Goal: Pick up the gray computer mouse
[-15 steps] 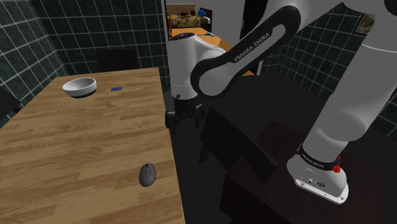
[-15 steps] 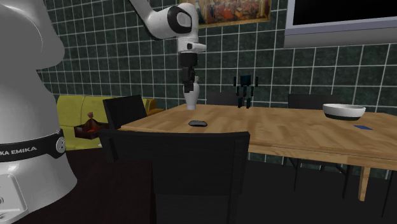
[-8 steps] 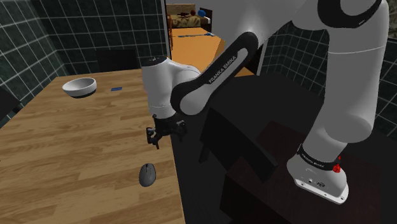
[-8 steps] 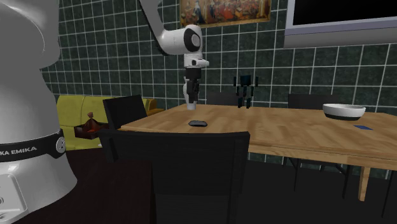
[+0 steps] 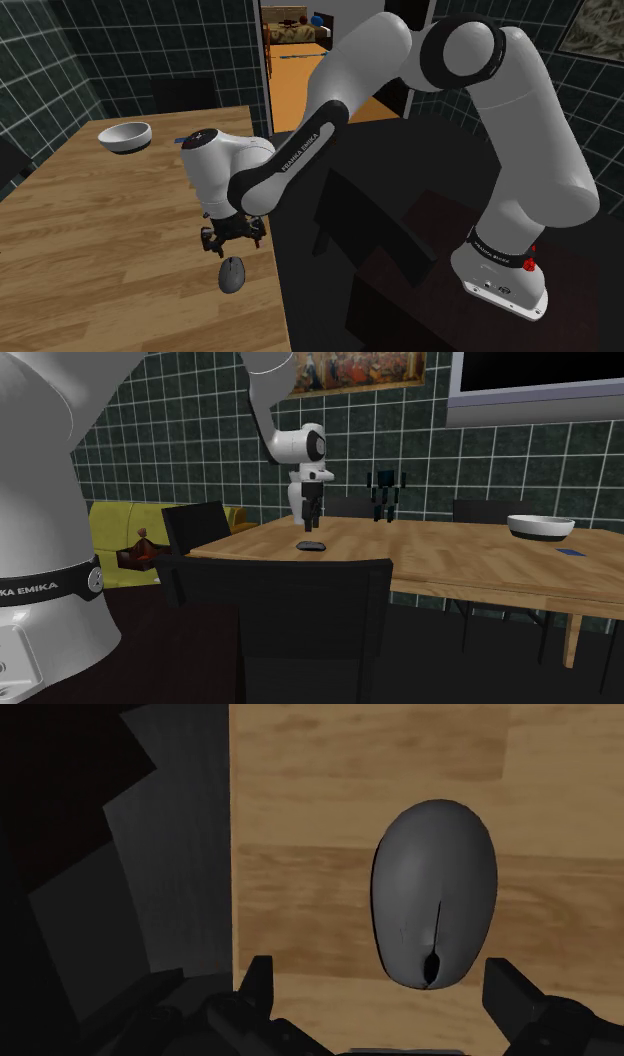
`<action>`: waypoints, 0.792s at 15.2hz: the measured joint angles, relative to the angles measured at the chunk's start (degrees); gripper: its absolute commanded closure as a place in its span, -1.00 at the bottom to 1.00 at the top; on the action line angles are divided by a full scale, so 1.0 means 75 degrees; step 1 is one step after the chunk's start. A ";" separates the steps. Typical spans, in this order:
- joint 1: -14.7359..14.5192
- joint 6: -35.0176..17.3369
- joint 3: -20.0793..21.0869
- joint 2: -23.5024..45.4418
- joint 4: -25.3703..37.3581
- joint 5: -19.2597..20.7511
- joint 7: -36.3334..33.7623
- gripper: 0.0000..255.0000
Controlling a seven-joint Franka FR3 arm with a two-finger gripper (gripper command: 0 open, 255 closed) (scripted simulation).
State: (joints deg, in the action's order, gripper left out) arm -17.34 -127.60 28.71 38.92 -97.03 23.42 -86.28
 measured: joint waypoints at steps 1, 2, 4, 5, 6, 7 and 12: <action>-0.0173 0.0068 -0.0100 0.0334 0.0374 0.0075 -0.0093 -1.00; -0.0360 0.0225 -0.0189 0.0687 0.0857 0.0121 -0.0155 -1.00; -0.0569 0.0335 -0.0299 0.1097 0.1347 0.0180 -0.0248 -1.00; -0.0619 0.0317 -0.0338 0.1216 0.1443 0.0210 -0.0276 -1.00; -0.0670 0.0274 -0.0369 0.1319 0.1500 0.0239 -0.0314 -1.00; -0.0690 0.0239 -0.0397 0.1407 0.1551 0.0262 -0.0315 -1.00; -0.0769 0.0020 -0.0506 0.1723 0.1649 0.0365 -0.0365 1.00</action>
State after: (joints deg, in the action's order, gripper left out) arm -23.10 -127.45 24.91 51.84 -84.66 26.16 -89.02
